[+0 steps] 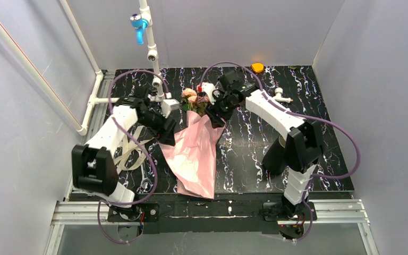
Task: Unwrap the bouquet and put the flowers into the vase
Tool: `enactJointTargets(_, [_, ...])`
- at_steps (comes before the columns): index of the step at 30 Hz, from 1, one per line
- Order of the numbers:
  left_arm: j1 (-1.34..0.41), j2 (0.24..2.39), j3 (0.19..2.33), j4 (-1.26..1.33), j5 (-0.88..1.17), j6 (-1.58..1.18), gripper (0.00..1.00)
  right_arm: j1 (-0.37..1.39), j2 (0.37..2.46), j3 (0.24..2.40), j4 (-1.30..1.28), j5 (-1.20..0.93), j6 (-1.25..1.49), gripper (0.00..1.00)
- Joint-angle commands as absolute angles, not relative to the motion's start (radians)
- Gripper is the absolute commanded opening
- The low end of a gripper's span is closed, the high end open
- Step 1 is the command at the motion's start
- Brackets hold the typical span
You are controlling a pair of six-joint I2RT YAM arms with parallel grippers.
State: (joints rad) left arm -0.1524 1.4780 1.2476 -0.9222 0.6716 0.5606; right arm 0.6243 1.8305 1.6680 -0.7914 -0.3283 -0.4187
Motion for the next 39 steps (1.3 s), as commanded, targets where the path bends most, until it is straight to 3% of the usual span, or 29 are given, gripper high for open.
enactJointTargets(1, [-0.221,1.583,1.214,-0.868,0.597,0.481,0.76,0.633,1.865,1.629,-0.808,-0.362,-0.337,0.66])
enactJointTargets(6, [-0.262,1.658,1.210,-0.853,0.586,0.460,0.71,0.646,1.891,1.561,-0.724,-0.310,-0.298,0.66])
enactJointTargets(11, [-0.275,1.784,1.291,-0.834,0.595,0.382,0.27,0.644,1.976,1.614,-0.712,-0.201,-0.285,0.64])
enactJointTargets(16, [-0.276,1.903,1.420,-0.804,0.590,0.298,0.01,0.616,2.056,1.679,-0.656,-0.162,-0.225,0.61])
enactJointTargets(30, [-0.275,2.027,1.644,-0.621,0.575,0.180,0.00,0.556,2.223,1.936,-0.549,0.084,-0.201,0.60])
enactJointTargets(39, [-0.274,2.016,1.723,-0.532,0.576,0.160,0.00,0.555,2.118,1.957,-0.495,-0.022,-0.118,0.74])
